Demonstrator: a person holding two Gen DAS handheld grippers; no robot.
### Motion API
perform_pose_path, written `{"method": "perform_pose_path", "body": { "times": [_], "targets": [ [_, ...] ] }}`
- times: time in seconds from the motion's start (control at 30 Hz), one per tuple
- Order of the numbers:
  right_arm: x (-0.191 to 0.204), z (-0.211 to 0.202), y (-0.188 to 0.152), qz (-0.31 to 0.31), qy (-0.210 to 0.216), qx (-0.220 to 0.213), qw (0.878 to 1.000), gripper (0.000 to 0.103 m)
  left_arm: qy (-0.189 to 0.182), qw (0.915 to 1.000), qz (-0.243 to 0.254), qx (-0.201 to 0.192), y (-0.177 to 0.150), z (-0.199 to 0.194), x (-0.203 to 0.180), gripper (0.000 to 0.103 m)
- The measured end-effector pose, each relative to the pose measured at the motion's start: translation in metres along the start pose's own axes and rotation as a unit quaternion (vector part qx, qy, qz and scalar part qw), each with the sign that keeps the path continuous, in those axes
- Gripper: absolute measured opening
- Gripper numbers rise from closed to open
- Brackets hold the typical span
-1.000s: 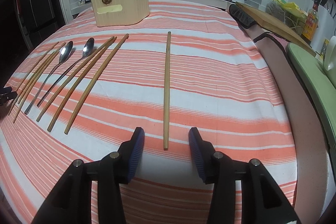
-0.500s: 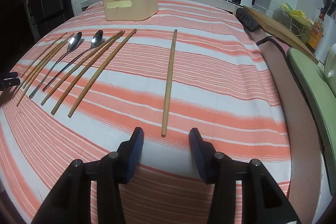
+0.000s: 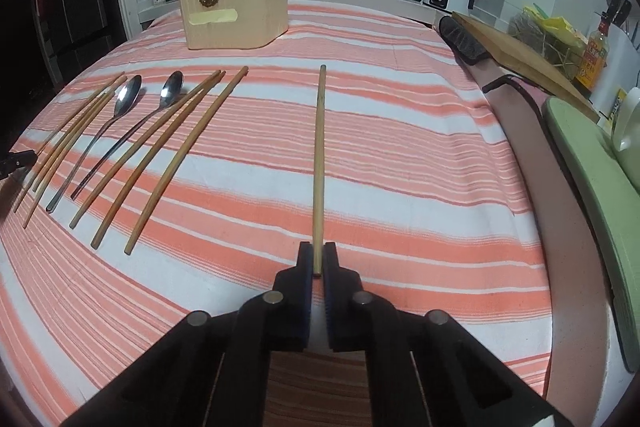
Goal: Organize utensils
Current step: 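Lift the chopstick with the left tool into the cream box while the right tool inserts its chopstick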
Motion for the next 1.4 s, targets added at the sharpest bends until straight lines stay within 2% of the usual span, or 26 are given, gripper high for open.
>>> {"method": "perform_pose_path", "body": {
  "times": [0.17,0.43,0.67,0.83,1.4],
  "targets": [
    [0.004,-0.045,0.026,-0.017,-0.005,-0.050,0.999,0.005,-0.007,0.9995,0.015,-0.028,0.013,-0.032,-0.011,0.004],
    [0.010,-0.120,0.070,-0.026,-0.005,-0.137,0.990,0.005,-0.024,0.9943,0.025,-0.101,0.045,-0.094,-0.026,0.004],
    [0.022,-0.161,0.089,-0.017,0.019,-0.181,0.983,0.005,-0.042,0.9872,0.035,-0.150,0.073,-0.135,-0.041,0.004],
    [0.027,-0.176,0.095,-0.010,0.041,-0.192,0.980,0.005,-0.066,0.9855,0.036,-0.152,0.088,-0.148,-0.052,0.004],
    [0.036,-0.188,0.120,0.003,0.090,-0.205,0.975,0.005,-0.086,0.9844,0.049,-0.145,0.105,-0.145,-0.071,0.004]
  ]
}}
Point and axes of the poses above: each gripper's, at about its wrist camera, not at the fingertips, and z roughly the way its jaws point, x to its left, y to its top, the point moved 1 cm from there along z, roughly the way its jaws point, and after that the axes turned 8 degrees about -y, right-handed, at the moved point
